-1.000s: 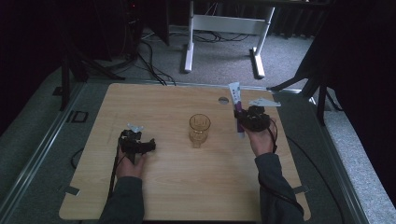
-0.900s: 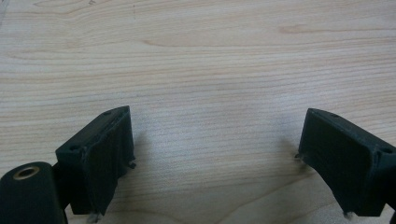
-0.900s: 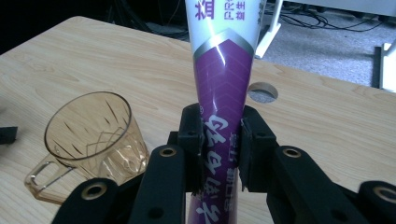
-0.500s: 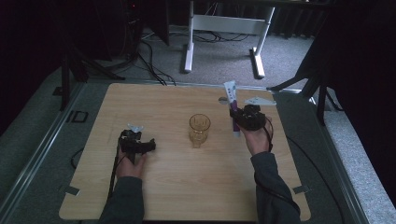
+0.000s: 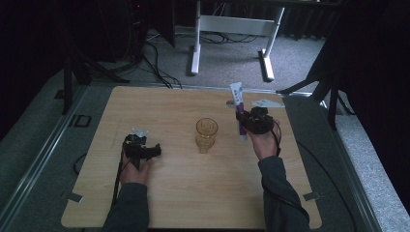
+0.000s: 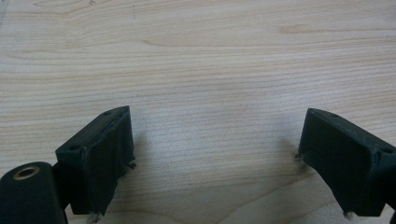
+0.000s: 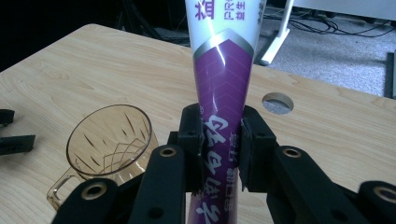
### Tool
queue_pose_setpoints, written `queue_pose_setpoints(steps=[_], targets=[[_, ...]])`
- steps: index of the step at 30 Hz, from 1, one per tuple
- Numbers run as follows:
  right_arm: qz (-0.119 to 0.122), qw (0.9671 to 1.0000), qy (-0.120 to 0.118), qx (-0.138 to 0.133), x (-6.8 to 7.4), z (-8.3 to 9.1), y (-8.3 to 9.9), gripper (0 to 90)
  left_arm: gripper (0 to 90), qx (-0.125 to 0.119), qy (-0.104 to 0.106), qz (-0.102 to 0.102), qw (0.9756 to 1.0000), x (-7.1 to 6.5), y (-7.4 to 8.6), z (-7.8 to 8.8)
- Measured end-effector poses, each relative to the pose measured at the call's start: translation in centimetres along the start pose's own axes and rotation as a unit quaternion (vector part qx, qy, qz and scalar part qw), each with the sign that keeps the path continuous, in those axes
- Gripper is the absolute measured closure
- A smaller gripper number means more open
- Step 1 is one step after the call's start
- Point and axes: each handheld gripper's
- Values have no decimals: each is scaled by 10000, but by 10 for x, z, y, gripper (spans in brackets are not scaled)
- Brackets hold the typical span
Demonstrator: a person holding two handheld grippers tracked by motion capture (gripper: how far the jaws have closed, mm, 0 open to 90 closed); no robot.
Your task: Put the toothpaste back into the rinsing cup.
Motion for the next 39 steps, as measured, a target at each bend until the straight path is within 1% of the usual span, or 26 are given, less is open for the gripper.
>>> queue_pose_setpoints(steps=[11,39], targets=[[1,10000,-76,-40,5,-1,-3,738,103,1,-2,0,10000,0,0,0],[93,9996,-215,-132,20,-4,-12,738,103,-3,-3,2,10000,0,0,0]])
Point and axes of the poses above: each handheld gripper's, and its own axes: z roughly backward along the jaws, y roughly out of its underside, x roughly to its left, and after that the axes turned 3 degrees about -z, right-handed
